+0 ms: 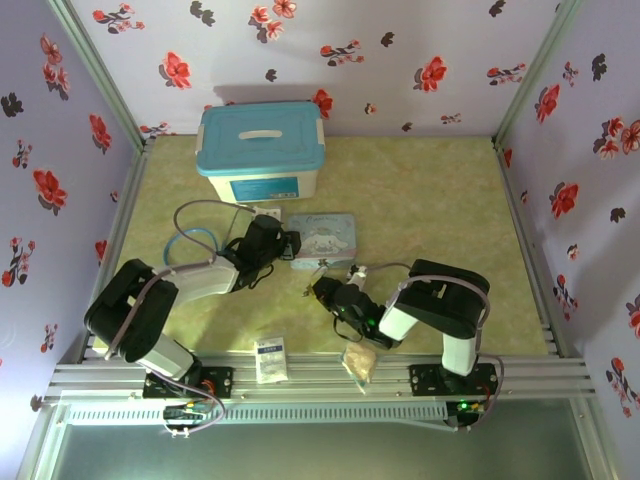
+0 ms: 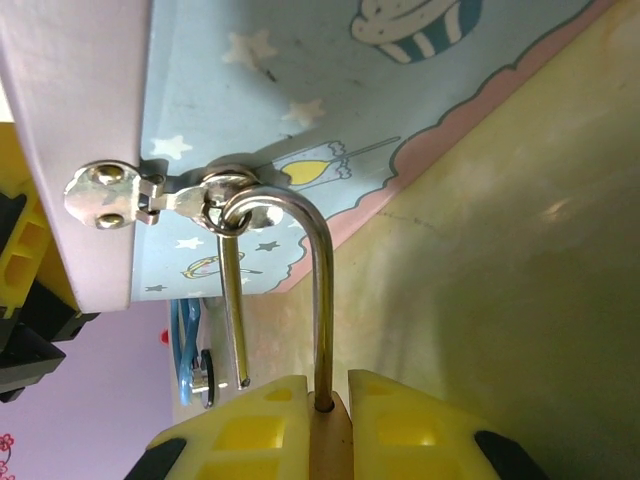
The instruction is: Unlock the padlock with the key
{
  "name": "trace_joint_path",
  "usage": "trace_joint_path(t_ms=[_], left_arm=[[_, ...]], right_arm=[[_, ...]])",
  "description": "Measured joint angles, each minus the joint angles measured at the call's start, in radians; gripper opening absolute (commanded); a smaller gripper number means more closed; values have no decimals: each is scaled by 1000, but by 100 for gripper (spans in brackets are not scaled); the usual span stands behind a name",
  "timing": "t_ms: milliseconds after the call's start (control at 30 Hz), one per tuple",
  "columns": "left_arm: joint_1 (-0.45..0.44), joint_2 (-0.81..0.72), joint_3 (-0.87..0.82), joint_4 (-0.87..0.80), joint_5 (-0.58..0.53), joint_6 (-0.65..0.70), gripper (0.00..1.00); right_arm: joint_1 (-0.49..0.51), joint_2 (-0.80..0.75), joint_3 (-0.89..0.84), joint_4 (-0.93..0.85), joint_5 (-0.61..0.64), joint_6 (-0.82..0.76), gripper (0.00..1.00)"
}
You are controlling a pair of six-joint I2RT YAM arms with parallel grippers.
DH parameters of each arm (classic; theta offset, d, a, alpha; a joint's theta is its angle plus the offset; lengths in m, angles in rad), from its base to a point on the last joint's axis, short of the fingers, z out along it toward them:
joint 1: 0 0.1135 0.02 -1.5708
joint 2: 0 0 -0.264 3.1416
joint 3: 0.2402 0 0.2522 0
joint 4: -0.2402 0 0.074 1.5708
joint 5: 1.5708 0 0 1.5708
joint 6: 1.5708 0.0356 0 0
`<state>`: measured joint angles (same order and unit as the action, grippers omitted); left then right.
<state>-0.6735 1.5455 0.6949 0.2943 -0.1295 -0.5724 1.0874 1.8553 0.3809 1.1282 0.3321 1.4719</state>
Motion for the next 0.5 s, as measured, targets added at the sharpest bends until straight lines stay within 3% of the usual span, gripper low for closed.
trace_joint_path(t_ms=[500], left_arm=[[0,9,-9,42,26,0,36]], right_arm=[[39,104,28,131,205,110,0]])
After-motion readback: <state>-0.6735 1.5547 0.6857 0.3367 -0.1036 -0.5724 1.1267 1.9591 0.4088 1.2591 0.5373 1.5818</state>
